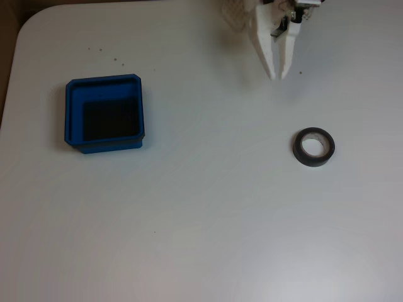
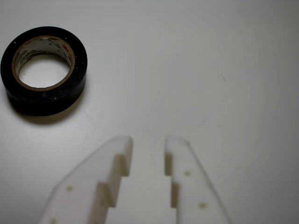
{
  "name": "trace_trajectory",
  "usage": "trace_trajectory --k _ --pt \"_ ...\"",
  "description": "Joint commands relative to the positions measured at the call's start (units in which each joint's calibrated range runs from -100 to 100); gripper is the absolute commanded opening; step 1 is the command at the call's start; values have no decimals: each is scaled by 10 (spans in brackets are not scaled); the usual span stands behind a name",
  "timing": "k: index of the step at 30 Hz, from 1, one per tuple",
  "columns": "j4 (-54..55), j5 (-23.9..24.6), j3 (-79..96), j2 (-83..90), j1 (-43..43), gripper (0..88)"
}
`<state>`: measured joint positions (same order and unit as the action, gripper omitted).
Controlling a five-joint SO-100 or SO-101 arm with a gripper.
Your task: Pick the black tape roll and drop it in the blue box
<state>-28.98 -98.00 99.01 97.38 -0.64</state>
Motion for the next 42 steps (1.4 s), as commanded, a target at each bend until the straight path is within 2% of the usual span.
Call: trace_trajectory --k 1,14,22,31,35,42 --pt "11 -2 7 5 2 7" --pt "11 -3 8 1 15 7" --pt "11 3 8 4 145 7" --pt "12 3 -5 -14 149 7" --pt "12 4 -58 -94 152 7" --pt "11 0 -274 -342 157 7"
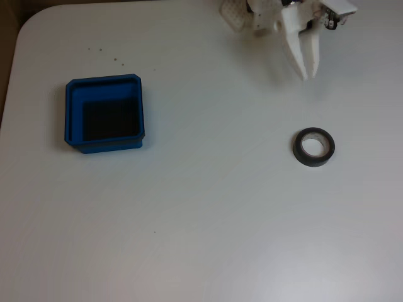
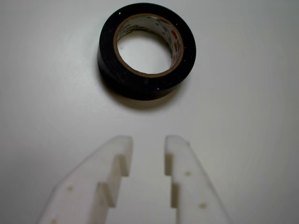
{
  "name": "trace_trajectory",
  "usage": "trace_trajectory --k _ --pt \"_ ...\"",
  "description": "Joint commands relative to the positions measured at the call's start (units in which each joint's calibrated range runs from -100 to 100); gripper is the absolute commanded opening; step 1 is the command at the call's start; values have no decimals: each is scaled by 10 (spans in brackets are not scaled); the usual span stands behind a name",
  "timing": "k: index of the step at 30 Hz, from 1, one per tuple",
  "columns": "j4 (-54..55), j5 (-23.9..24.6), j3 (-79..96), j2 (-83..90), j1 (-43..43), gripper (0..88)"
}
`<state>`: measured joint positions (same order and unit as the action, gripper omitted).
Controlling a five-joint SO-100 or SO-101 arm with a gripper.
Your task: Pick the black tape roll and drop it in the blue box
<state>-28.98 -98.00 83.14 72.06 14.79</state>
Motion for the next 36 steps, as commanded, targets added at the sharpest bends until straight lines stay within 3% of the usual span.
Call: trace_trajectory --k 1,12,21,29,36 --pt "11 0 -143 -120 3 7" --pt "10 -2 -376 -390 3 7" --pt "9 -6 -417 -485 39 12" --pt "10 -6 -417 -485 53 187" --pt "10 -5 -418 -486 49 230"
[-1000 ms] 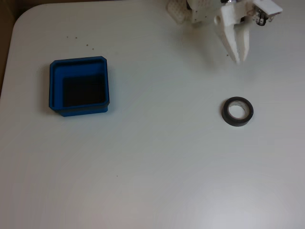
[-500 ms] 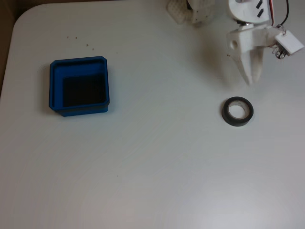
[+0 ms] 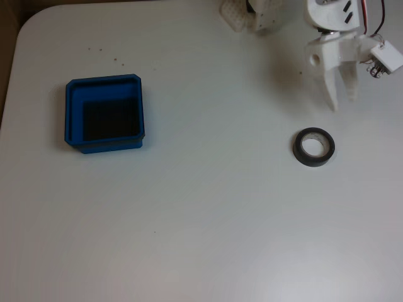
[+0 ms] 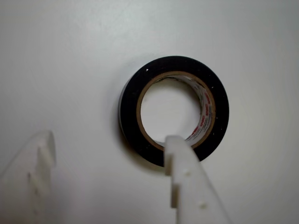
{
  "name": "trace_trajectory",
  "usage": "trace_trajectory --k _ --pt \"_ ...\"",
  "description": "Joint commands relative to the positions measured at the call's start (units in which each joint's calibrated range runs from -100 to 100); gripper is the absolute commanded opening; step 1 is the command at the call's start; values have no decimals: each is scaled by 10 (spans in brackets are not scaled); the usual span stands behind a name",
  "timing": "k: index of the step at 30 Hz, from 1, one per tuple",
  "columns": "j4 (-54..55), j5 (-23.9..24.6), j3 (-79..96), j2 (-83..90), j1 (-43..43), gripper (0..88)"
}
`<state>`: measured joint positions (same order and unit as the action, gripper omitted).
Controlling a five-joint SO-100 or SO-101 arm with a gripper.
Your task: Pick the black tape roll and drop it in the blue box
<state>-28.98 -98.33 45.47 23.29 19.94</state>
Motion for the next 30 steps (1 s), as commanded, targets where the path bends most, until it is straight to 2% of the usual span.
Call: trace_trajectory --k 1,20,30 --pt "10 -2 -41 1 -3 232" --pt "10 -1 -40 -2 -6 233" --pt "10 -3 -107 -143 -6 233"
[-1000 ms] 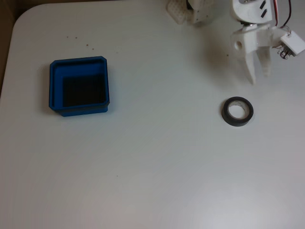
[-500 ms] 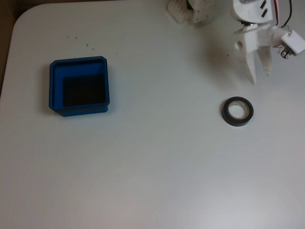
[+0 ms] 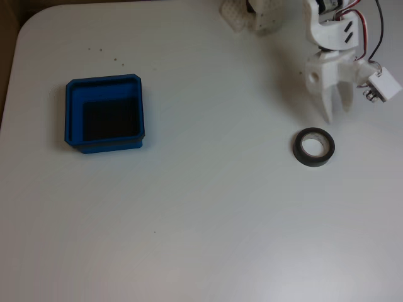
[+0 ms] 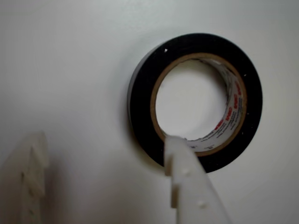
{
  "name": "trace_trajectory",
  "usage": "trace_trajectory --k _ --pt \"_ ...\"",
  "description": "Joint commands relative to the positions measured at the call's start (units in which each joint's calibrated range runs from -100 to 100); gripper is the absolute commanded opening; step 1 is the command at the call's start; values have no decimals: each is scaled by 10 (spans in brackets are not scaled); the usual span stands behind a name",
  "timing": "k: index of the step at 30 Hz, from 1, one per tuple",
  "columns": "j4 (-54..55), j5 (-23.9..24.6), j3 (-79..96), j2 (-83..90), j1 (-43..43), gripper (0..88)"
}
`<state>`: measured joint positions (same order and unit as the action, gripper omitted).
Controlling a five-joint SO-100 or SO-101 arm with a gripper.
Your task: Pick the black tape roll and drop it in the blue box
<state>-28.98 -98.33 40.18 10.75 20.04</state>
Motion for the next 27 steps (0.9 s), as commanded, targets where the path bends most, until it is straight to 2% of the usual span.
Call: trace_trajectory --k 1,7,15,27 --pt "10 -3 -60 -29 -7 233" --pt "-6 -4 -105 -86 -7 234" --pt "-142 -4 -177 -106 -7 226" --pt "-147 -3 -283 -202 -12 226"
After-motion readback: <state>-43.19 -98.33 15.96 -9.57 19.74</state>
